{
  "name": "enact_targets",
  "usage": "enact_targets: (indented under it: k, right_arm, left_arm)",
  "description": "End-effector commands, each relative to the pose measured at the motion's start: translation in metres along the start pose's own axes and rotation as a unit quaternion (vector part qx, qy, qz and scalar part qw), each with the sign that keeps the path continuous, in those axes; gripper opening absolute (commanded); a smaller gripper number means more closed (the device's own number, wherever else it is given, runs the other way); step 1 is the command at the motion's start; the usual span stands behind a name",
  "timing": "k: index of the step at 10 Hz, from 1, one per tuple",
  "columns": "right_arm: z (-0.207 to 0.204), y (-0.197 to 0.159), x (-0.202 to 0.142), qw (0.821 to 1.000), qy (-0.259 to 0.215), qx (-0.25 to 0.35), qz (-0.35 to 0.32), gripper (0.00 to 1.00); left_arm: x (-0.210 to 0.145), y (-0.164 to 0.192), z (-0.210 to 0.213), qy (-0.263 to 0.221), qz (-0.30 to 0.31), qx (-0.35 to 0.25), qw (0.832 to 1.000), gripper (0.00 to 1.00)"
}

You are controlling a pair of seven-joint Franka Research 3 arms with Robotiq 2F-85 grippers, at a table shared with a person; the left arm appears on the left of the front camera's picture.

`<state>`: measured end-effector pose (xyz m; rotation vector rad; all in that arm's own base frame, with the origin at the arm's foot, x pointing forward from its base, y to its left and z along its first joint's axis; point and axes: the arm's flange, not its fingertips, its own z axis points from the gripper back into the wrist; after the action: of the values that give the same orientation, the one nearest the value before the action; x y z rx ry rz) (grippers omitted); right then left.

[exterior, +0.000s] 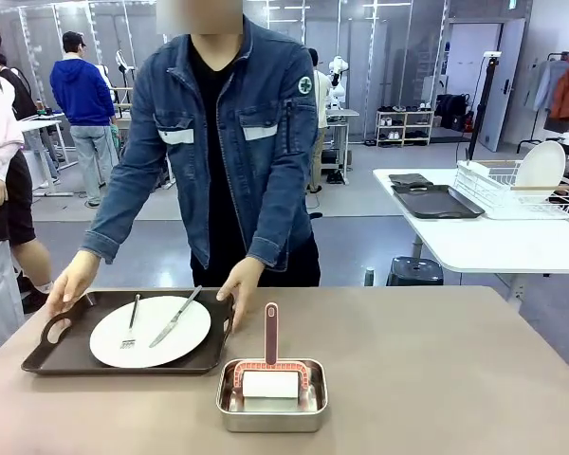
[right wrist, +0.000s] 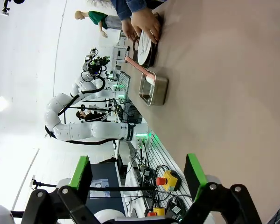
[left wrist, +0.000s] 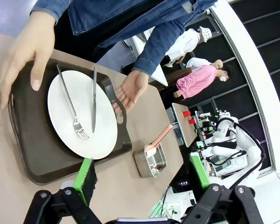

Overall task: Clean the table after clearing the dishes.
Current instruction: When the right (or left) Handle tray is removed, use the right hand (or left hand) to clean the right (or left) side of the table with the Lint Roller.

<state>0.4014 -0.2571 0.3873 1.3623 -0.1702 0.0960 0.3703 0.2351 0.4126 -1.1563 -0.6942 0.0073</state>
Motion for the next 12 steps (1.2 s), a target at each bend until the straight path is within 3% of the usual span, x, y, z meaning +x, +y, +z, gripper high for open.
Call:
enact_targets:
  k: [1, 6, 7, 9, 12]
  right_arm:
    - [-0.004, 0.004, -0.004, 1.000, 0.000, -0.009, 0.002, 1.00]
    - [-0.004, 0.004, -0.004, 1.000, 0.000, -0.009, 0.002, 1.00]
    - [-0.004, 0.004, -0.004, 1.000, 0.000, -0.009, 0.002, 1.00]
    - [-0.004, 0.004, -0.004, 1.000, 0.000, -0.009, 0.002, 1.00]
    - [-0.004, 0.004, -0.004, 1.000, 0.000, -0.009, 0.002, 1.00]
  left_arm:
    - [0.000, -0.001, 0.002, -0.006, -0.003, -0.008, 1.000, 1.00]
    - [0.000, 0.000, 0.000, 0.000, 0.000, 0.000, 1.000, 1.00]
    - [0.003, -0.012, -0.012, -0.001, -0.025, -0.024, 0.999, 1.00]
    - [0.001, -0.033, -0.041, 0.004, -0.072, -0.007, 0.997, 1.00]
    - [-0.022, -0.065, -0.106, 0.021, -0.094, 0.008, 0.995, 1.00]
